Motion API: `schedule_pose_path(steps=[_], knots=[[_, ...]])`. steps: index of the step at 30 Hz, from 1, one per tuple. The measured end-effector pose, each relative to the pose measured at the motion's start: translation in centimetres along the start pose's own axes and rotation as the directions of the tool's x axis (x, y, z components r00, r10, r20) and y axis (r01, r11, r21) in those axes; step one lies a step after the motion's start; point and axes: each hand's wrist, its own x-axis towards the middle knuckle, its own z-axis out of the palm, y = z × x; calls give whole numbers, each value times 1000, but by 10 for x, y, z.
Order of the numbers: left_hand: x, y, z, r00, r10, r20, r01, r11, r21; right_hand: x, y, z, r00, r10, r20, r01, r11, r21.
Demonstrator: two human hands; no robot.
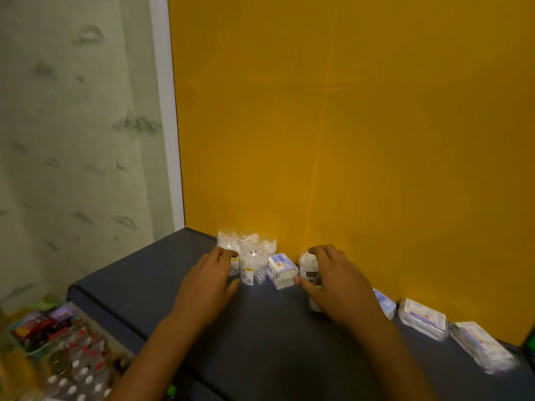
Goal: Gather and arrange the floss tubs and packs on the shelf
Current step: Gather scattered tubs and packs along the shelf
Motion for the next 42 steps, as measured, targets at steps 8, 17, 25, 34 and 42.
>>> schedule_pose_path(steps=[8,17,25,34,42], knots=[[65,-26,23,985,175,6,-175,985,7,32,6,21,992,129,-5,-129,990,-52],[114,-46,48,909,374,185,-388,920,46,44,4,39,972,234,-38,-237,963,-127],[118,-45,51,913,405,39,-392,902,-182,38,11,37,945,323,-47,-326,933,-152],[127,-39,33,957,266,-115,-272,683,-678,44,17,36,918,395,-31,-395,907,-146],[125,-32,28,981,186,-48,-123,415,-902,45,24,51,874,486,-10,-478,855,-200]])
